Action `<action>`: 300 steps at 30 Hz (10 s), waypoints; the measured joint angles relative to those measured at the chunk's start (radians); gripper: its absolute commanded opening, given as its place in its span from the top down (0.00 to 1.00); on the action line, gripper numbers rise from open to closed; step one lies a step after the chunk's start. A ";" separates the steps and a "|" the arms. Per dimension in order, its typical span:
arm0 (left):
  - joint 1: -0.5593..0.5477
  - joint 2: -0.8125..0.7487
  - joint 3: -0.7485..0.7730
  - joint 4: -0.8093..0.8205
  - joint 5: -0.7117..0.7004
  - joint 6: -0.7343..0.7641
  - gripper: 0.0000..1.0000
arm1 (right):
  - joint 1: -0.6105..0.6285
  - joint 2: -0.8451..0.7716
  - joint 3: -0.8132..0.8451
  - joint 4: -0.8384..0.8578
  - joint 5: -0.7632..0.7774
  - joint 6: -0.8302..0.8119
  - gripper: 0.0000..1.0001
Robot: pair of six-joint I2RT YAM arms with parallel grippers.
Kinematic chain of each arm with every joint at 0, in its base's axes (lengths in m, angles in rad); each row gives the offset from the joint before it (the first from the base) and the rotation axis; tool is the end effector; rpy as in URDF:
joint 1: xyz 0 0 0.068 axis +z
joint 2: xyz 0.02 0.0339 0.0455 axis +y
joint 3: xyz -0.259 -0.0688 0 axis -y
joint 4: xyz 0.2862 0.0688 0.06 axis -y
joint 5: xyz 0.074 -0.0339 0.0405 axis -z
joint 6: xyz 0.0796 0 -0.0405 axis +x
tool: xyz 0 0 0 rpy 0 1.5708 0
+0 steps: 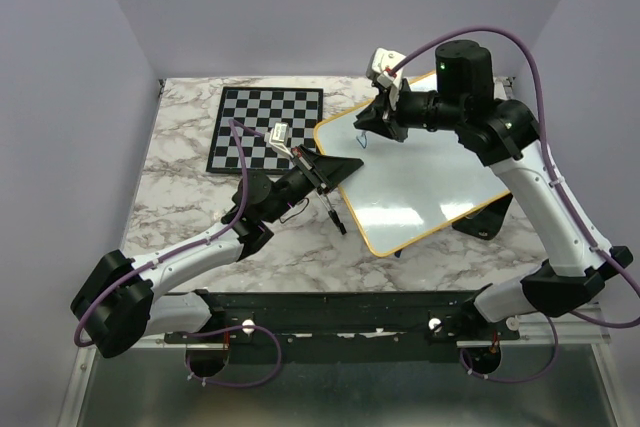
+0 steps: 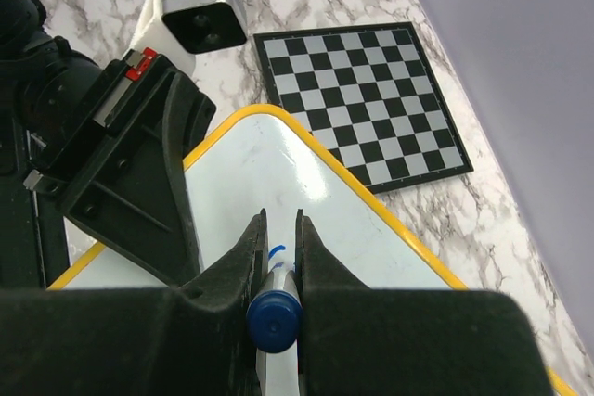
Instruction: Write a sentence on the whiteboard
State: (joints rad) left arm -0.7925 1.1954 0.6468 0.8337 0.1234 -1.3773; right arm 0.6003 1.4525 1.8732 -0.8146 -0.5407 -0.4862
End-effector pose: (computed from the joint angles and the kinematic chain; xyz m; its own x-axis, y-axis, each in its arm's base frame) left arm 0.2369 -0.2542 0.2994 -0.7369 -0.6397 -0.2185 0.3456 -0.0787 -0.9351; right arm 0.2719 0.2358 0.4877 0.1296 -0.3968 -0.9087 -0.9229 0.2868 -0.2568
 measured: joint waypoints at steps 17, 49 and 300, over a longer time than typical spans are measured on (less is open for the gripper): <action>0.007 0.000 0.000 0.001 0.000 -0.001 1.00 | 0.000 -0.039 -0.054 -0.027 -0.049 0.004 1.00; 0.033 0.000 0.000 -0.005 -0.014 -0.005 1.00 | 0.000 -0.090 -0.048 -0.044 -0.067 0.034 0.99; 0.073 -0.064 -0.076 0.072 0.096 -0.034 1.00 | -0.242 -0.102 0.037 -0.010 -0.189 0.153 0.99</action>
State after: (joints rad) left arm -0.7193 1.1313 0.5713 0.9062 0.2192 -1.4109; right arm 0.3584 1.3502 1.9099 -0.8249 -0.7296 -0.3336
